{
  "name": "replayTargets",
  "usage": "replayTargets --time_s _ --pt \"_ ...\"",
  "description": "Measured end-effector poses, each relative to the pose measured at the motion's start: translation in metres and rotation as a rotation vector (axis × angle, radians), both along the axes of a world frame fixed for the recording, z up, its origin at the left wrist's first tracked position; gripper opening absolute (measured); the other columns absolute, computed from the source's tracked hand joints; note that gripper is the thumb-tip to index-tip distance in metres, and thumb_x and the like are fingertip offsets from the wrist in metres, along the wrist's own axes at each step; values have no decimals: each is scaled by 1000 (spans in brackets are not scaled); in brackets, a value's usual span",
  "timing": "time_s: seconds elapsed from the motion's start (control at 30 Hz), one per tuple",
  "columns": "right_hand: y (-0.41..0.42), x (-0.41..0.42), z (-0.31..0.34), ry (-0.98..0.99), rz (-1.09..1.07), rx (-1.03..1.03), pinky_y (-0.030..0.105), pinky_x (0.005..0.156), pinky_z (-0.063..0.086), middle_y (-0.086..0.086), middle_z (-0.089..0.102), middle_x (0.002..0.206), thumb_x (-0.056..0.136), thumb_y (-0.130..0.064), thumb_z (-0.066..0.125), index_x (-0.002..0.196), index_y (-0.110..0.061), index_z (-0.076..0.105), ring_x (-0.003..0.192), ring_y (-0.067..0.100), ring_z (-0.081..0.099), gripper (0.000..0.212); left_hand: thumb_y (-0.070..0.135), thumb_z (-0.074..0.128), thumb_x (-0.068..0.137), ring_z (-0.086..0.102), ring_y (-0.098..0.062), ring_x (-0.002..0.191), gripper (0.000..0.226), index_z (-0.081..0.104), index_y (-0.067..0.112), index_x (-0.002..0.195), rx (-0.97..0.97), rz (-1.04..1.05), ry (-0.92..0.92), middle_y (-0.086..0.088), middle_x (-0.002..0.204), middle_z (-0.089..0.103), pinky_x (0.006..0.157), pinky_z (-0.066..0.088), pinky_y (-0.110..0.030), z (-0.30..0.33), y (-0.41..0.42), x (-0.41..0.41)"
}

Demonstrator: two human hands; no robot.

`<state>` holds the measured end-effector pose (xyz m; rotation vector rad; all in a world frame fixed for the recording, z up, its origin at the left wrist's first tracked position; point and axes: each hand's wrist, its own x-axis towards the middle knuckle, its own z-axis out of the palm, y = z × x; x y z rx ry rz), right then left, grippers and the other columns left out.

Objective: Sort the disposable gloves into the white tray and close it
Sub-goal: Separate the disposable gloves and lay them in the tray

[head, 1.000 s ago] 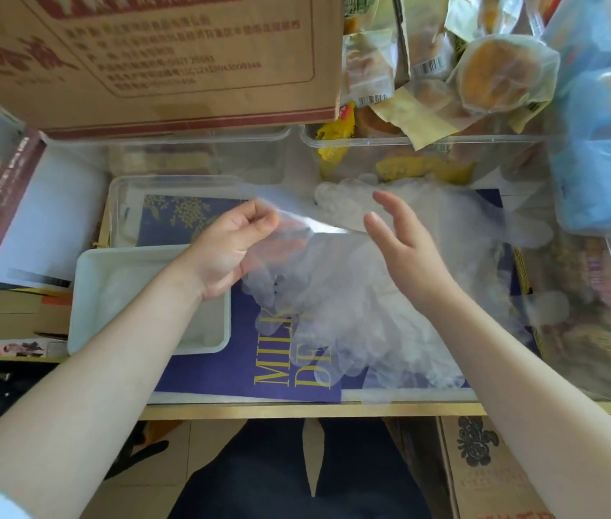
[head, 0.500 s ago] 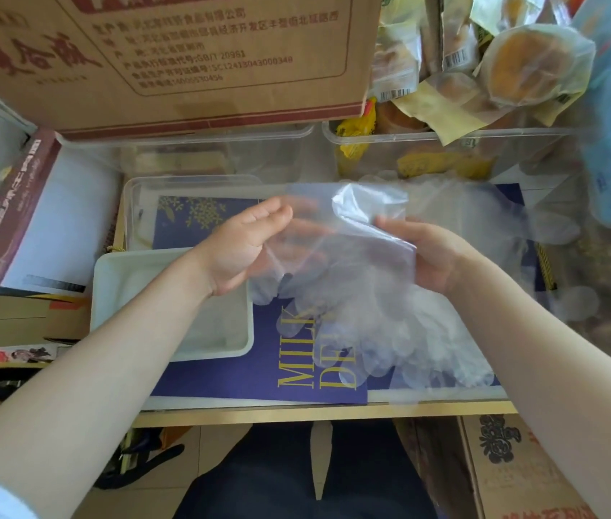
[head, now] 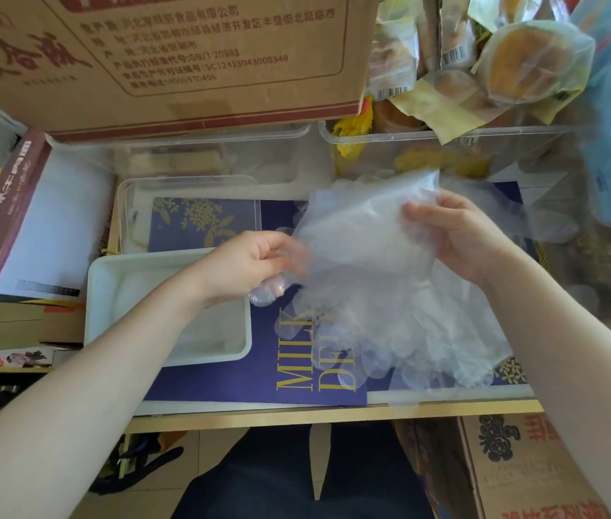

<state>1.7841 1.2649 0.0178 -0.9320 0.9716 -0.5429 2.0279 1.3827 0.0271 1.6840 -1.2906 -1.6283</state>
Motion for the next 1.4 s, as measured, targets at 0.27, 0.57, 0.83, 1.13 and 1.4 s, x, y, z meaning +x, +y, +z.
replayTargets --time_s 0.27,0.57,0.83,1.13,1.4 --pt "8 5 11 48 47 -243 17 47 37 -7 65 59 83 3 59 84 -11 64 48 7 45 15 15 51 95 67 -6 82 13 59 21 102 -51 233 161 6 84 74 79 49 -24 4 -18 -22" --pt "12 -10 20 -45 139 -32 15 66 54 -7 74 78 87 5 50 102 -16 58 74 2 68 27 3 54 92 59 4 54 18 64 15 84 -159 474 75 13 59 67 56 46 -11 -4 -26 -39" --pt "21 -4 21 -20 -100 -266 23 57 31 -6 69 78 82 1 54 107 -30 66 62 22 34 41 16 70 82 52 -10 90 28 50 22 100 -269 693 -260 7 95 57 82 40 -21 -4 -35 -56" --pt "54 26 44 191 391 -785 19 64 46 -24 58 97 85 -31 60 114 -25 56 74 2 57 30 44 71 76 66 -17 88 58 51 10 119 -82 447 611 -7 100 64 75 54 -27 30 -24 -86" --pt "41 2 33 477 -66 -823 23 79 43 -8 57 111 81 -42 59 113 -27 55 92 4 54 36 26 32 95 70 -20 80 39 69 12 99 126 456 723 -3 93 73 71 56 -30 19 -24 -62"
